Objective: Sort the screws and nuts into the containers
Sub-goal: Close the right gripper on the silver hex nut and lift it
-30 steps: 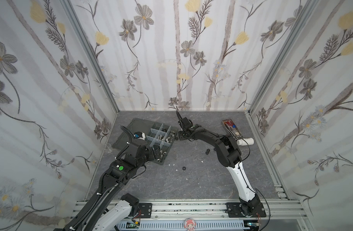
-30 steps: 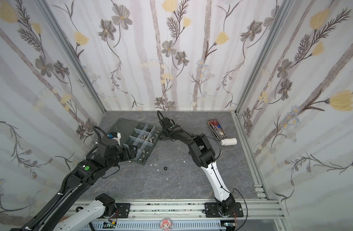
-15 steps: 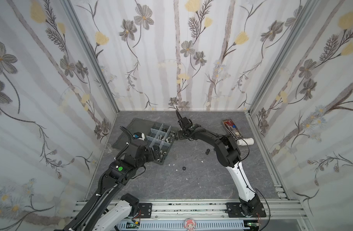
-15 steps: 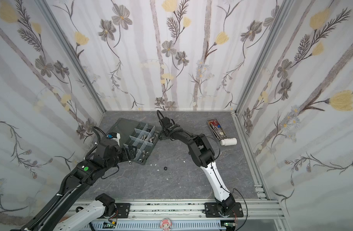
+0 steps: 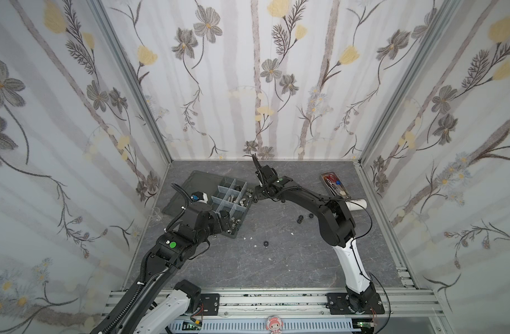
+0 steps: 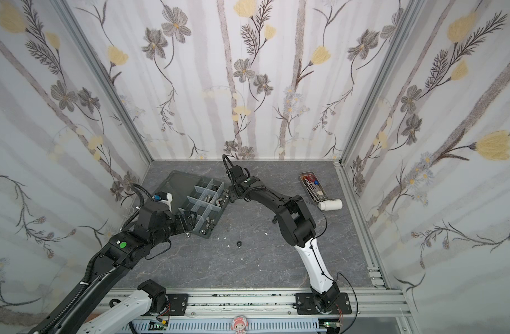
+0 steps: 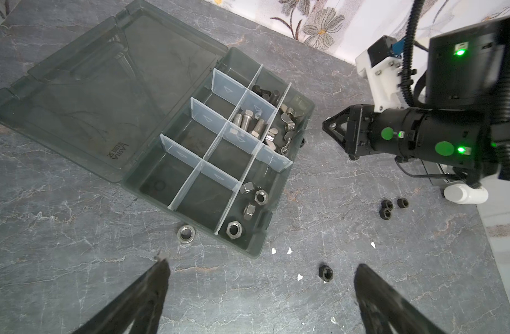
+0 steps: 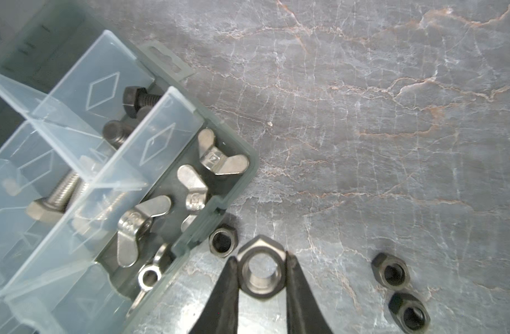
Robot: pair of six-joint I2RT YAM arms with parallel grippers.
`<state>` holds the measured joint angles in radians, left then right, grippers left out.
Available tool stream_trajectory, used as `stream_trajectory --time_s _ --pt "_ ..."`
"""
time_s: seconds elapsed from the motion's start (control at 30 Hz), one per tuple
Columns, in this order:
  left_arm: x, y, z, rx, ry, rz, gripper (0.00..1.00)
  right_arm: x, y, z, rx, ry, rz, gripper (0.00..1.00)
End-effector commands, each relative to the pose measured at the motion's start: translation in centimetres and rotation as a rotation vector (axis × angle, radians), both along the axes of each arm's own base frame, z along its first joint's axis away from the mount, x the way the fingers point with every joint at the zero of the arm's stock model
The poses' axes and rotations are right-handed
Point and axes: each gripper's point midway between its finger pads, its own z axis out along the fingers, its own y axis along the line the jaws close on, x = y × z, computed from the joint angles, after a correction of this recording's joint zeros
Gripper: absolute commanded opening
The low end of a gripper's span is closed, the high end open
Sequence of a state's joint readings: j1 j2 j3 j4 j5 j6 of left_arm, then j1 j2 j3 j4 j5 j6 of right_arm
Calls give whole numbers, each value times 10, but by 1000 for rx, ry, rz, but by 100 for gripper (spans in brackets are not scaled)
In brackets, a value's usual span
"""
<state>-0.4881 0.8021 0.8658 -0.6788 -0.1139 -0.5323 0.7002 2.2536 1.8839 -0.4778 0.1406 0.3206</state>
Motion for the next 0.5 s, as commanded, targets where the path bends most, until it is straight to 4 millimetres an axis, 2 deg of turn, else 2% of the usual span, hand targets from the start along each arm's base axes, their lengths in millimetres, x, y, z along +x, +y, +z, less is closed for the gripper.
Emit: stream_trajectory --time_s 0.0,0.17,0.37,0.47 --pt "-1 4 0 -7 5 30 100 -7 0 21 8 -32 11 14" --pt "-2 7 -4 -8 14 53 100 -26 2 43 30 -57 36 14" --pt "-1 12 -8 -14 33 98 100 -60 13 65 81 -79 98 14" --pt "-2 13 -9 -22 35 113 100 -79 21 69 108 -75 141 14"
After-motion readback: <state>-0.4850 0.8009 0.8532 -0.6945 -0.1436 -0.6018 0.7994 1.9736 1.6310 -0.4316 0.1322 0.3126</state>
